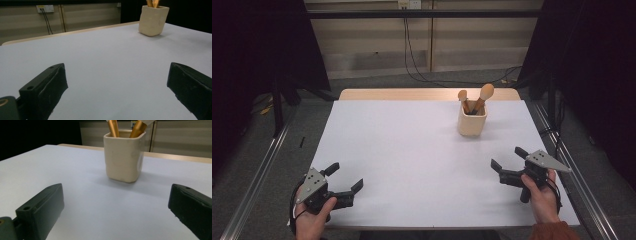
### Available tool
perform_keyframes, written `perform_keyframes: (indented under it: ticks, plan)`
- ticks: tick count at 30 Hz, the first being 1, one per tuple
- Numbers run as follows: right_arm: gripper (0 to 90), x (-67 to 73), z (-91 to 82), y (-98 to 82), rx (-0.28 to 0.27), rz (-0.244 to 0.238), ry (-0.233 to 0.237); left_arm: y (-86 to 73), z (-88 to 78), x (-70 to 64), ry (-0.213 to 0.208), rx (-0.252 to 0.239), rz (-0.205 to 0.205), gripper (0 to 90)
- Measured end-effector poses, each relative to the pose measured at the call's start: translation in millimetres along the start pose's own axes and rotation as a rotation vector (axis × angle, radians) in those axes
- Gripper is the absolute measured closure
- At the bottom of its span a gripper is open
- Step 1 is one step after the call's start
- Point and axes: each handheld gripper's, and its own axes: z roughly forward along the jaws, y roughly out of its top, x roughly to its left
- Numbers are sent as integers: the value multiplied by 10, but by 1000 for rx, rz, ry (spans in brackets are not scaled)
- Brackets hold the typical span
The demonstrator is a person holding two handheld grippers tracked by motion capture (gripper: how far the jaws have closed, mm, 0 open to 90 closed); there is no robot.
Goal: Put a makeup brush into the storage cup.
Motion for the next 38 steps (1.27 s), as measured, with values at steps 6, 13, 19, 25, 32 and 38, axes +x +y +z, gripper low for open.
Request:
perform_keyframes:
  ticks: [6, 13, 19, 25, 32, 38]
  plan:
    - [0, 10, -154, -79, 1, 17, -25, 1, -12, -12, 0, -1, -3, 26]
    - [0, 46, -292, -193, 8, 11, -38, -4, -33, -19, 1, -3, -3, 25]
    - [0, 80, -397, -236, 0, 10, -28, -5, -38, -32, -3, -16, -19, 26]
    - [0, 50, -494, -267, -13, 14, -52, -9, -42, -50, -5, -11, -16, 26]
    - [0, 34, -537, -269, -39, 20, -74, -16, -44, -45, -4, -10, -29, 25]
    - [0, 42, -514, -276, -30, 13, -62, -8, -19, -44, -1, 2, -24, 19]
